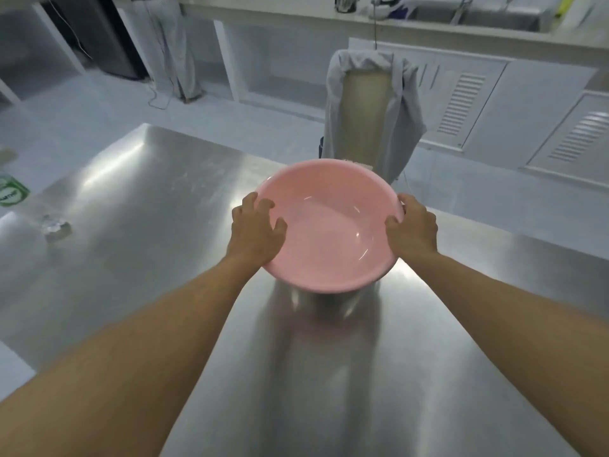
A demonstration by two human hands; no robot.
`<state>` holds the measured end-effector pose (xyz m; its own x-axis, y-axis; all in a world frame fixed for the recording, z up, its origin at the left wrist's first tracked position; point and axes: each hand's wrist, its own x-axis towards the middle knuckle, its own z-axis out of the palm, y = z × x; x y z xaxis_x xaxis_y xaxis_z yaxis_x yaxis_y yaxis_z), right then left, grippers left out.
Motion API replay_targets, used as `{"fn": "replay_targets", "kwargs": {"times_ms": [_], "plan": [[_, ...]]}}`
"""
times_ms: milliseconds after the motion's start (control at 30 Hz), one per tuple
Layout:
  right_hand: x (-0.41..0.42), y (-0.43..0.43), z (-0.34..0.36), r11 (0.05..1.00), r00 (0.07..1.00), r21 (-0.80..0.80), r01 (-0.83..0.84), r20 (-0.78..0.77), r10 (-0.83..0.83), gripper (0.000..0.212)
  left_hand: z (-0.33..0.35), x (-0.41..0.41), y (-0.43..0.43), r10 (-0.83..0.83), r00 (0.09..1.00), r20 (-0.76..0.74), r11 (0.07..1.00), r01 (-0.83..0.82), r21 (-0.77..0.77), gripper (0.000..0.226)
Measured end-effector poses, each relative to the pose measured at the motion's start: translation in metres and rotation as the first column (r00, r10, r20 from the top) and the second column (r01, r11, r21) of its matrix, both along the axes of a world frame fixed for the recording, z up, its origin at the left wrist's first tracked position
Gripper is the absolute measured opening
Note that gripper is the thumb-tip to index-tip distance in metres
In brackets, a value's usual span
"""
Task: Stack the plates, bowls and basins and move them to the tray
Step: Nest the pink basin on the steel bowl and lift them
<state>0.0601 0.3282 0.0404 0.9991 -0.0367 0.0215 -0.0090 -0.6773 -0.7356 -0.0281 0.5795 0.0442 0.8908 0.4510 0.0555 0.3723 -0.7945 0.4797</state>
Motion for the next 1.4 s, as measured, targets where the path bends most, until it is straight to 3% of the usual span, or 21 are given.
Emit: {"fn": "replay_targets", "kwargs": {"times_ms": [633, 1000, 1400], "plan": [[0.022, -0.007, -0.047, 0.993, 0.992, -0.119, -0.014, -0.127, -0.001, 0.05, -0.045, 0.025, -0.008, -0.044, 0.989, -0.144, 0.989, 0.022, -0.147, 0.06], [0.017, -0.016, -0.055, 0.984, 0.99, -0.171, -0.044, -0.141, 0.019, 0.058, -0.042, 0.025, -0.01, 0.087, 0.99, -0.107, 0.962, -0.111, -0.25, 0.058], [-0.043, -0.094, -0.029, 0.984, 0.987, -0.155, 0.086, -0.119, -0.105, 0.052, -0.015, -0.001, -0.079, -0.076, 0.988, -0.133, 0.978, 0.048, -0.203, 0.063]]}}
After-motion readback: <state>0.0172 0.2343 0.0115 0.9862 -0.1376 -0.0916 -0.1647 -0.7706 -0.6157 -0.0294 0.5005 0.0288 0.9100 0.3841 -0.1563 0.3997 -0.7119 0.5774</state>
